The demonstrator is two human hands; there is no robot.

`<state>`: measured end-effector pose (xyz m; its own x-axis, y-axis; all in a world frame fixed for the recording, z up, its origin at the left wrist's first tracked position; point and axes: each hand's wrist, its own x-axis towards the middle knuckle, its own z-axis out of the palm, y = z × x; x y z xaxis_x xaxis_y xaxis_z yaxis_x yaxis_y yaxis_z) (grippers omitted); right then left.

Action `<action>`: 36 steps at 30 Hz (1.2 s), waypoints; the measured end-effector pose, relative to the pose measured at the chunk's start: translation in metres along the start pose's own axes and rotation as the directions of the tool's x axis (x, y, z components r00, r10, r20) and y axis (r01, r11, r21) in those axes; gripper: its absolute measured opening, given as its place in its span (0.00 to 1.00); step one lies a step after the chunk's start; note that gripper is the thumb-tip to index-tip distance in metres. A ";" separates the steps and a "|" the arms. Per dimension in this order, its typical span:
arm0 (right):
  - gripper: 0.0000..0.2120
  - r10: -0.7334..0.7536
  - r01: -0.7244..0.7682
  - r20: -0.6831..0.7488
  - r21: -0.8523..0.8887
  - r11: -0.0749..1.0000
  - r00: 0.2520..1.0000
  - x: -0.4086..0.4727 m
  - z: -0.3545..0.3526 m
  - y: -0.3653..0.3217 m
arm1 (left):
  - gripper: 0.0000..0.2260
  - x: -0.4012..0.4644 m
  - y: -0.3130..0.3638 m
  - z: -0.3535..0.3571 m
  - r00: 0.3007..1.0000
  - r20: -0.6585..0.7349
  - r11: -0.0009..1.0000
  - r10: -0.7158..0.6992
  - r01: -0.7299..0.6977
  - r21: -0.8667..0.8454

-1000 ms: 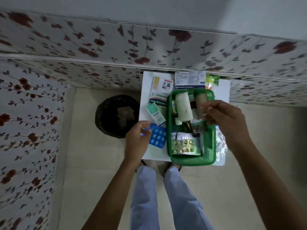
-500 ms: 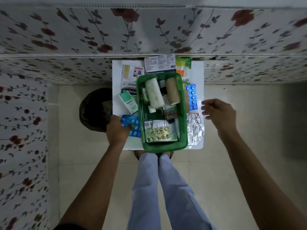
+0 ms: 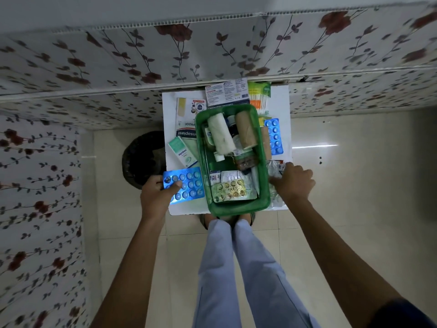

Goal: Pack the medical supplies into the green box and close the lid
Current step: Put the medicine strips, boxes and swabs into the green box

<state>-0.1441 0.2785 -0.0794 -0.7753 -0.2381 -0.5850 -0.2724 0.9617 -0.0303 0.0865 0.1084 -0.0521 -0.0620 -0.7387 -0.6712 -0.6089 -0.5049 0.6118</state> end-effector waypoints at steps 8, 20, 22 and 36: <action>0.11 -0.029 0.248 -0.349 0.603 0.758 0.937 -0.048 -0.107 -0.009 | 0.05 -0.014 0.019 -0.015 0.990 -0.119 0.953 0.078 -0.109 -0.284; 0.14 -0.235 0.237 -0.077 0.557 0.796 0.969 -0.094 -0.039 -0.024 | 0.06 -0.021 0.037 0.005 0.986 -0.094 0.934 0.139 -0.163 -0.318; 0.12 -0.297 0.353 -0.190 0.496 0.793 0.936 -0.088 -0.039 -0.020 | 0.06 -0.024 0.037 0.010 0.984 -0.058 0.942 0.169 -0.178 -0.285; 0.18 -0.620 0.651 0.199 -0.259 0.714 0.759 -0.069 0.003 -0.074 | 0.08 -0.022 0.039 0.029 0.971 -0.015 0.966 0.240 -0.240 -0.095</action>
<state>-0.0680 0.2239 -0.0392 -0.3065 -0.7498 -0.5864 -0.8464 0.4965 -0.1924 0.0409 0.1174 -0.0255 -0.1948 -0.8447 -0.4985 -0.4981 -0.3527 0.7921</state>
